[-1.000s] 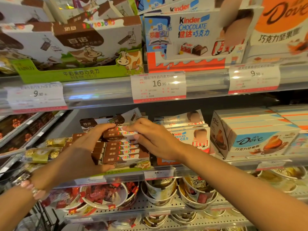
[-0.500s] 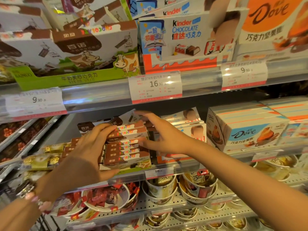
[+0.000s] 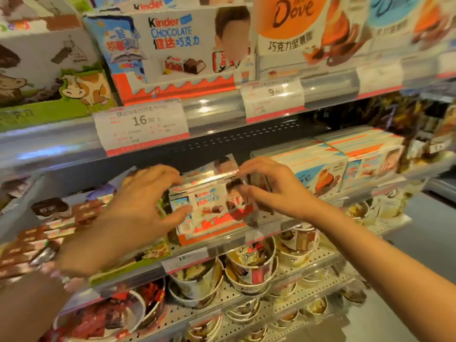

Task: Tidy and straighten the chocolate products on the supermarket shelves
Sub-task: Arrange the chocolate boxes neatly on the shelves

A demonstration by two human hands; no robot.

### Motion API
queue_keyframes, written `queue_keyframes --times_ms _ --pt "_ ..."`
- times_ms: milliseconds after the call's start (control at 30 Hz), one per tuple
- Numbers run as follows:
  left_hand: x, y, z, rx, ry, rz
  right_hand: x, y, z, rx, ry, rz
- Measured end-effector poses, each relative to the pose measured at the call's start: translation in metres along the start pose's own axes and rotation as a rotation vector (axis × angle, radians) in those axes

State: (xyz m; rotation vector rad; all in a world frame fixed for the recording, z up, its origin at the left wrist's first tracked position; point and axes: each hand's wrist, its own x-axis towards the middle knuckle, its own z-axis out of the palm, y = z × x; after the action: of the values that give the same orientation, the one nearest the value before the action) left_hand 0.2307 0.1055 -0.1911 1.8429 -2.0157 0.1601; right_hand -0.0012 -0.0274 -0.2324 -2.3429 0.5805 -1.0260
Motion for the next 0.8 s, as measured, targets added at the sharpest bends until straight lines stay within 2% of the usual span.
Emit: queue_keyframes --times_ms 133,267,567,700,800 --pt "0.033 0.032 0.017 -0.012 -0.058 0.063 -0.016 0.031 -0.051 -0.111 0.014 0.031" --pt "0.067 0.071 0.045 -0.064 -0.079 0.044 -0.025 0.060 -0.103 -0.163 0.004 0.047" --pt "0.145 0.156 0.111 -0.063 -0.102 0.054 -0.040 0.140 -0.223 -0.353 -0.197 0.042" --pt "0.161 0.178 0.129 -0.062 -0.112 -0.022 -0.040 0.165 -0.249 -0.416 -0.277 -0.031" --pt "0.165 0.181 0.135 -0.051 -0.099 -0.079 -0.036 0.178 -0.254 -0.559 -0.374 -0.077"
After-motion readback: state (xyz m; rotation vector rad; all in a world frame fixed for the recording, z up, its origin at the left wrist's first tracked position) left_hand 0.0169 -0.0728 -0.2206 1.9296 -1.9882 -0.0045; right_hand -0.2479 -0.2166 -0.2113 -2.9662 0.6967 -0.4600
